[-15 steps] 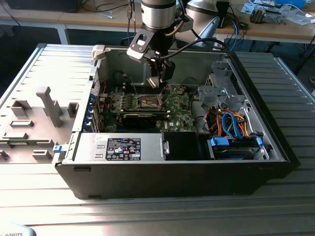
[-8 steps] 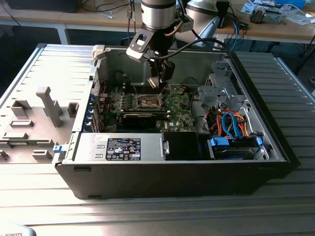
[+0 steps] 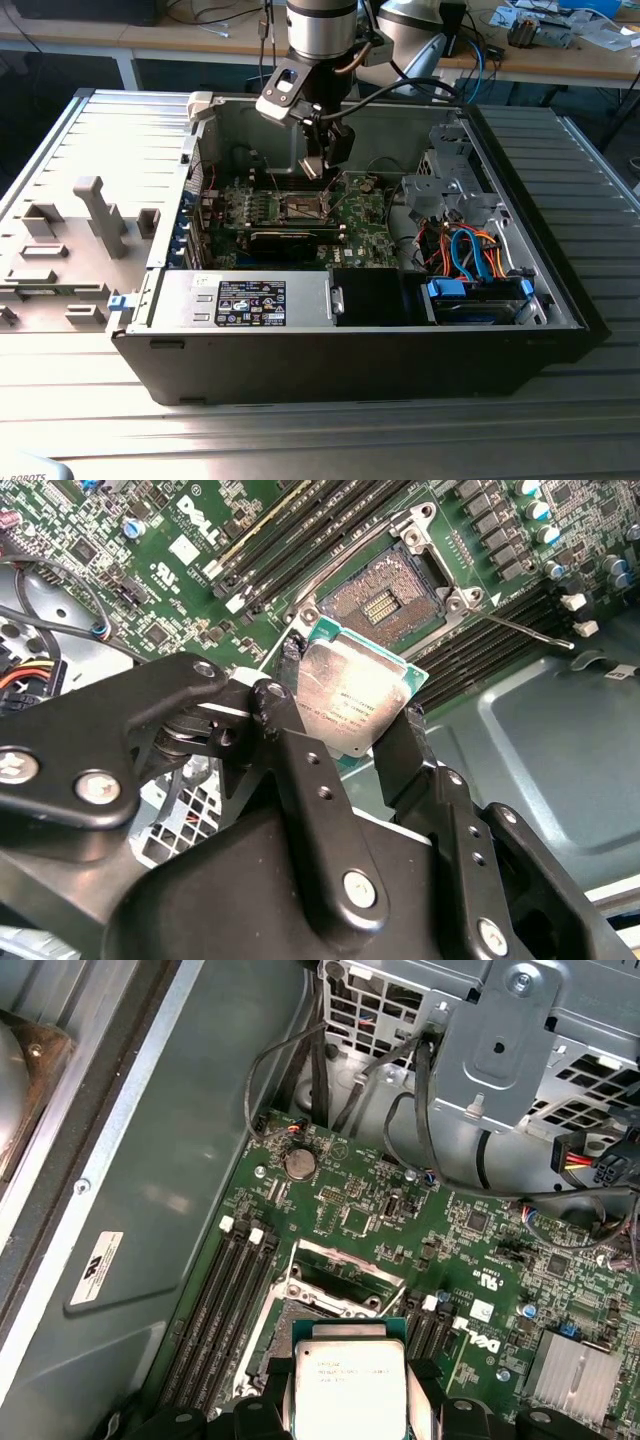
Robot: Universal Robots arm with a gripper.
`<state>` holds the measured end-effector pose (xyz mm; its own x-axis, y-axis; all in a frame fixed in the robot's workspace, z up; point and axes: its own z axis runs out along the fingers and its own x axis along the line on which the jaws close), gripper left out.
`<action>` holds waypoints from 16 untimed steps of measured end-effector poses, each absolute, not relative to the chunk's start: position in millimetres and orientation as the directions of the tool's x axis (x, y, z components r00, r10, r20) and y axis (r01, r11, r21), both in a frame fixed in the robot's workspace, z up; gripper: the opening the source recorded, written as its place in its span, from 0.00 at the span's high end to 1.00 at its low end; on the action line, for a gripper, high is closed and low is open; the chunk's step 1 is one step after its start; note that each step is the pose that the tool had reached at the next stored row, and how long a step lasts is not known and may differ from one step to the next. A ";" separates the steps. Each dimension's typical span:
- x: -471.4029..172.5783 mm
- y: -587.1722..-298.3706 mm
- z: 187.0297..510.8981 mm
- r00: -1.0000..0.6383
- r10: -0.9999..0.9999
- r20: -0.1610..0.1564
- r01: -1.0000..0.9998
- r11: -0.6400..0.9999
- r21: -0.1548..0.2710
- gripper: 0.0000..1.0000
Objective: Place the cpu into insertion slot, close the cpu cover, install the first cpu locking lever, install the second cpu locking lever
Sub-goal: 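Place the cpu into insertion slot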
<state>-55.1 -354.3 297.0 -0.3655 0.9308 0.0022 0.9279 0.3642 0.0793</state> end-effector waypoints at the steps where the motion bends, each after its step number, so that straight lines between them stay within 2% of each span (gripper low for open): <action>1: -55.1 -354.3 297.0 -0.364 0.932 0.002 0.929 0.362 0.079 0.46; 16: -55.1 -354.3 296.5 -0.338 0.941 -0.003 0.938 0.337 0.077 0.46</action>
